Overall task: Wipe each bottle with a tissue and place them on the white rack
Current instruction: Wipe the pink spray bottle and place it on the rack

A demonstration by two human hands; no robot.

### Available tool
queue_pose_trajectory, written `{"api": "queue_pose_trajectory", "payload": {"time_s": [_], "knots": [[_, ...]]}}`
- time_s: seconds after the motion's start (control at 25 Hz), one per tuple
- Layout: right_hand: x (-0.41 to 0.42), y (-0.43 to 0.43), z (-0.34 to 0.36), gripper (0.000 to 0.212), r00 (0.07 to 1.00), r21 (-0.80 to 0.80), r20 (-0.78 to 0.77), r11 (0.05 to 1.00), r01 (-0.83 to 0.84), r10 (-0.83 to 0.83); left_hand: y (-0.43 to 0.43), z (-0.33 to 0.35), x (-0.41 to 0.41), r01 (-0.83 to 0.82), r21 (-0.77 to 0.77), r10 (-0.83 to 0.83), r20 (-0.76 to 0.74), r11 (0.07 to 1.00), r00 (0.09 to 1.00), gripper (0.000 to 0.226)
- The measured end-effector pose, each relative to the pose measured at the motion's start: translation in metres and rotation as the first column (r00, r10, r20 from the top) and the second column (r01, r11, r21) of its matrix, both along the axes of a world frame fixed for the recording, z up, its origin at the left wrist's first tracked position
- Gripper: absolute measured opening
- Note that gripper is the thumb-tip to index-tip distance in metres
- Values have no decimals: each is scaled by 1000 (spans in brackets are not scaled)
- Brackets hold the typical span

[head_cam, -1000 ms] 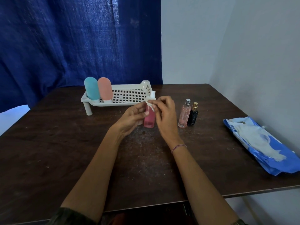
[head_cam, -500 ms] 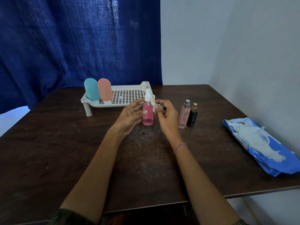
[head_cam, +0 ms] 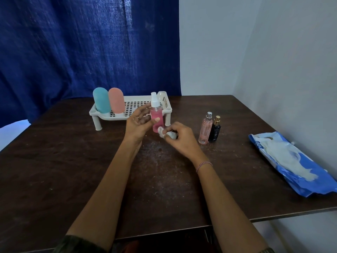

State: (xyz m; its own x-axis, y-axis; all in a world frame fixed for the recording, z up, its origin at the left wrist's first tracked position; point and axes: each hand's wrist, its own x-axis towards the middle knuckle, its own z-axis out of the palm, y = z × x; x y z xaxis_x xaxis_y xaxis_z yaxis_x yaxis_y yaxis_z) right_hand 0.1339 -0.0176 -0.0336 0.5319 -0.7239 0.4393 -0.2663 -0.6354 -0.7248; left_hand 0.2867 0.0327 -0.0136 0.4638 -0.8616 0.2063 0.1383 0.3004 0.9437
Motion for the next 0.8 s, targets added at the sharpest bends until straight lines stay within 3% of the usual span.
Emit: {"api": "queue_pose_trajectory", "payload": {"time_s": [0.16,0.24,0.32,0.44,0.52,0.64,0.8], "knots": [[3,1,-7,9,956,-135,-289,986,-94,52,1,1,0,-74,-28,75,37,997,996,52],[5,2,-8,7,947,-151,-320,984,-94,41,-1,-1,1,-91,-22,92,42,996,995,55],[8,5,-7,11,970,-150,-240,987,-60,23,-3,-2,3,-109,-2,109,48,994,993,57],[17,7,-1,8,996,-127,10,988,89,-89,-4,-3,5,-125,-16,126,45,992,991,56],[25,8,3,24,977,-80,142,982,172,-159,-4,-4,6,-154,-18,154,35,988,987,54],[39,7,10,42,965,-68,150,972,225,-213,-1,-2,2,-151,-35,153,58,988,987,53],[52,0,19,36,956,-63,175,967,248,-234,-1,-4,2,-184,-42,187,96,982,978,54]]}}
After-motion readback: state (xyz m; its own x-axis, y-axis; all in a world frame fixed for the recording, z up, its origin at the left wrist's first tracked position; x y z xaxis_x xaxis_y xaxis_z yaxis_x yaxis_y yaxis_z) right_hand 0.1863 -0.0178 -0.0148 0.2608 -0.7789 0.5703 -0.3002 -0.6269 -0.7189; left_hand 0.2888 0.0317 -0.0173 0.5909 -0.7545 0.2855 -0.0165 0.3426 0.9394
